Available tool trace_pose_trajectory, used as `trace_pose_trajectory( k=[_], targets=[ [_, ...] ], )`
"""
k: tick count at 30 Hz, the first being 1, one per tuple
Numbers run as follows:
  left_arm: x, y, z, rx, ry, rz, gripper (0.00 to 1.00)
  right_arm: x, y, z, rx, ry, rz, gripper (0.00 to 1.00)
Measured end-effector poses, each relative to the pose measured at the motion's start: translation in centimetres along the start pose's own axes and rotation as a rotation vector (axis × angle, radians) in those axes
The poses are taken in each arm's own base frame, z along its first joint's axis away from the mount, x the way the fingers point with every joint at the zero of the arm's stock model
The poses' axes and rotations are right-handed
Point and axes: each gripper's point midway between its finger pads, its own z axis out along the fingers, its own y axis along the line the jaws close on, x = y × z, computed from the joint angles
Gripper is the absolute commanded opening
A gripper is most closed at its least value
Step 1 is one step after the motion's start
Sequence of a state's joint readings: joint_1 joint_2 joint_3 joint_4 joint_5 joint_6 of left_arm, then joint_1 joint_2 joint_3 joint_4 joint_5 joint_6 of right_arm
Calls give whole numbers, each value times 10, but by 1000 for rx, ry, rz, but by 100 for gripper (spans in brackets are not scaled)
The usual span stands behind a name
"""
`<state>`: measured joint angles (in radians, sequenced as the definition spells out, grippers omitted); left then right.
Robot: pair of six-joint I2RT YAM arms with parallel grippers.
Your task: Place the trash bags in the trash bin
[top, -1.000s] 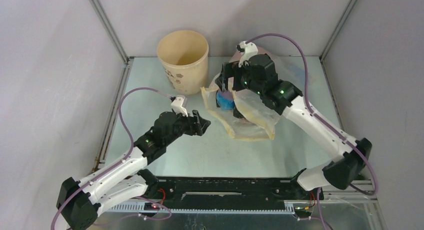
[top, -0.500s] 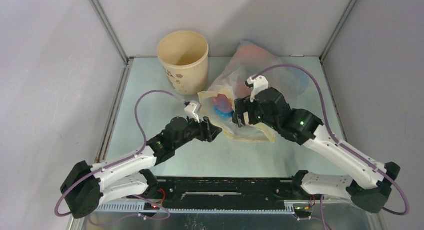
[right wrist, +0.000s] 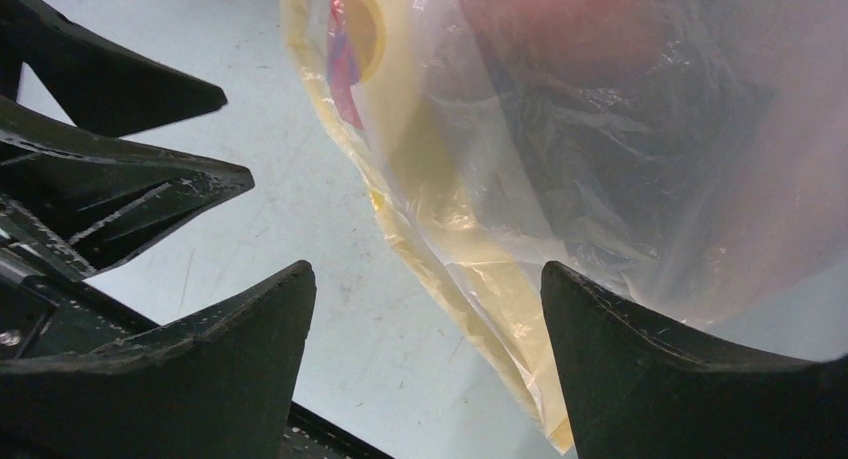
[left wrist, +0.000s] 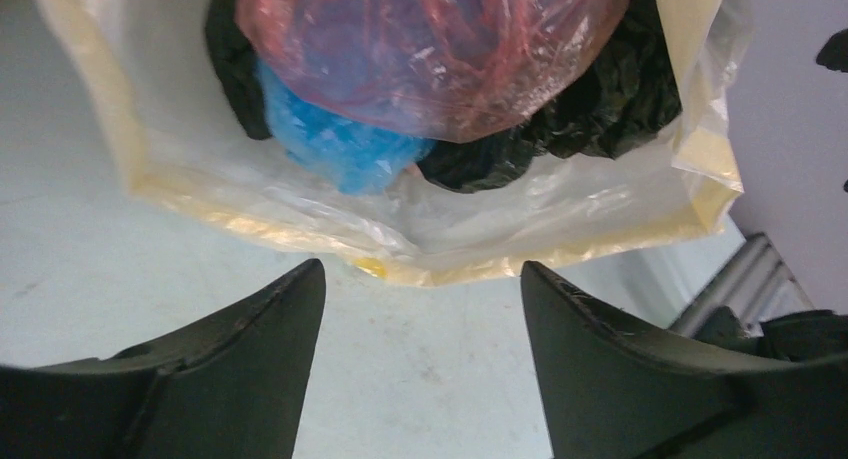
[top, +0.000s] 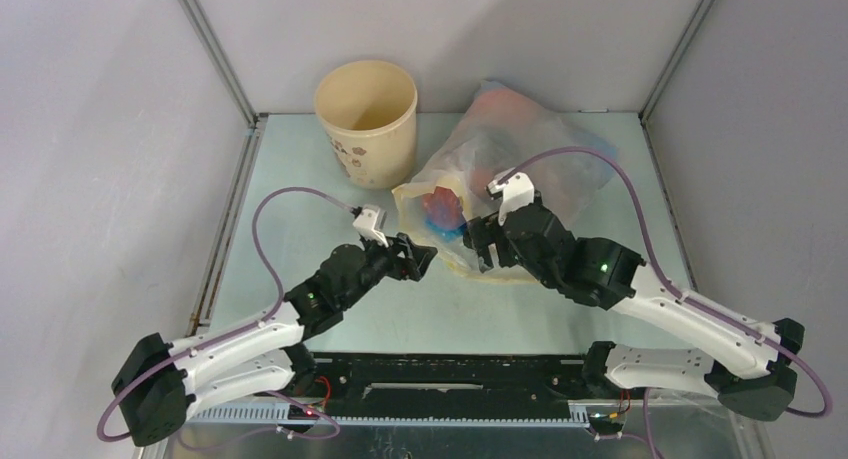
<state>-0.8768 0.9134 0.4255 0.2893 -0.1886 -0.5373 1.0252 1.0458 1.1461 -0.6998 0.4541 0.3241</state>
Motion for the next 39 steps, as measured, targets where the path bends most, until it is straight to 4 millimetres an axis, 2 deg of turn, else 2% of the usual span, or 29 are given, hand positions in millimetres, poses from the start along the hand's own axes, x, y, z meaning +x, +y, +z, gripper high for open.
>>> trace_pose_trajectory(
  k=[1, 3, 5, 9, 13, 16, 19, 21, 22, 26, 29, 35, 37, 39],
  targets=[
    [-3, 0, -1, -2, -12, 7, 88, 0, 1, 0, 11, -7, -11, 92],
    [-9, 1, -2, -5, -30, 32, 99, 0, 3, 0, 38, -21, -36, 98],
    [-12, -1, -2, -5, -33, 68, 100, 0, 4, 0, 68, -32, -59, 99],
    [-20, -15, 5, 10, -35, 150, 99, -1, 3, -2, 113, -53, -82, 100],
    [-30, -26, 18, 3, -41, 207, 92, -3, -6, -3, 163, -72, -82, 100],
    [-34, -27, 29, -15, -38, 239, 87, 4, -10, -5, 171, -76, -85, 100],
    [-35, -28, 43, -40, -27, 267, 78, 13, -13, -8, 161, -83, -79, 100],
    [-35, -27, 52, -61, -18, 285, 66, 19, -15, -9, 154, -89, -74, 100],
    [-35, -26, 57, -73, -15, 294, 59, 22, -16, -9, 152, -89, -73, 100],
    [-36, -23, 65, -108, 1, 335, 18, 28, -14, -7, 143, -84, -71, 100],
    [-38, -20, 63, -126, 6, 351, 3, 31, -1, -7, 103, -94, -86, 98],
    [-50, -20, 43, -132, 3, 350, 0, 34, 49, -11, -47, -147, -136, 92],
    [-59, -23, 34, -126, -13, 340, 0, 38, 62, -4, -71, -148, -140, 88],
    [-66, -25, 26, -118, -30, 329, 0, 44, 74, 8, -86, -138, -143, 79]
  ],
)
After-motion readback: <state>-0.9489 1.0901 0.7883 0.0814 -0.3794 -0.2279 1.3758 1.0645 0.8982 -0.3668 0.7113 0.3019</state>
